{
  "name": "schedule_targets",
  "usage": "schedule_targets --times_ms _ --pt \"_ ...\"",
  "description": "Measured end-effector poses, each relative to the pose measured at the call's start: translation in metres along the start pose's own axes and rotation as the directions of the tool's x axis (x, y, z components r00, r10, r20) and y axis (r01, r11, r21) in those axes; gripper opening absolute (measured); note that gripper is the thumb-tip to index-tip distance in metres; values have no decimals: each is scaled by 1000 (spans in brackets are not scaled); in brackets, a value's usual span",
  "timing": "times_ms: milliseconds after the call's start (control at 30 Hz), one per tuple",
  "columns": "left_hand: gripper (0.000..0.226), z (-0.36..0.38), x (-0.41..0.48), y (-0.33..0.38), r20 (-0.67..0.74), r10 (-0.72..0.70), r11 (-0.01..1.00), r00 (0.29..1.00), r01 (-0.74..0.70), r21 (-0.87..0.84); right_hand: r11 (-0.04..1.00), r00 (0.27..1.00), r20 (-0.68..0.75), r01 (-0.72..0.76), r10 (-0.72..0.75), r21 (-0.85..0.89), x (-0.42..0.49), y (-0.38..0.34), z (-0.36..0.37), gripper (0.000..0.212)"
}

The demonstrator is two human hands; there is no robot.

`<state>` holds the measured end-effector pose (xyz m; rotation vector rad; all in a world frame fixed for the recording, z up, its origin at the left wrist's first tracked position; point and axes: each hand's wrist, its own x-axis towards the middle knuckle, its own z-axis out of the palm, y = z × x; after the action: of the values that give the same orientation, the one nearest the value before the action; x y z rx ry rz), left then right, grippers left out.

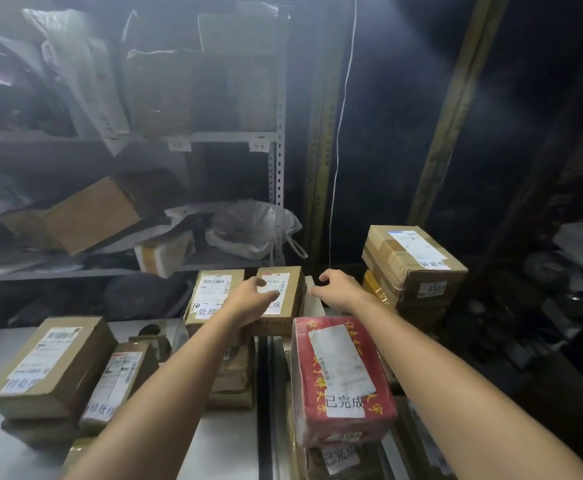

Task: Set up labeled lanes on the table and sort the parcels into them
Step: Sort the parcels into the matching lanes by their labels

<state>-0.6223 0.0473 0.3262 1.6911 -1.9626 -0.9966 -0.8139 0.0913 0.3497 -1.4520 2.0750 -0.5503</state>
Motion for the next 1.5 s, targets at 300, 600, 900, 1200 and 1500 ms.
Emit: schedule_targets --times_ms 300,600,900,1200,1500 --pt "55 18 54 11 -87 -98 993 991 103 56 999 993 108 40 -37 -26 74 19 14 55" --pt "56 35 103 -5 -53 -118 978 992 125 169 999 988 153 -26 20 35 113 18 41 57" --pt "52 44 124 -19 77 -116 950 990 88 300 994 985 155 -89 78 64 125 10 61 45" --pt "56 38 133 -16 13 -37 997 999 36 62 974 989 111 -117 97 194 132 17 50 48" --pt "54 52 130 0 6 -12 986 1000 13 -169 952 991 66 -133 119 274 135 42 30 53"
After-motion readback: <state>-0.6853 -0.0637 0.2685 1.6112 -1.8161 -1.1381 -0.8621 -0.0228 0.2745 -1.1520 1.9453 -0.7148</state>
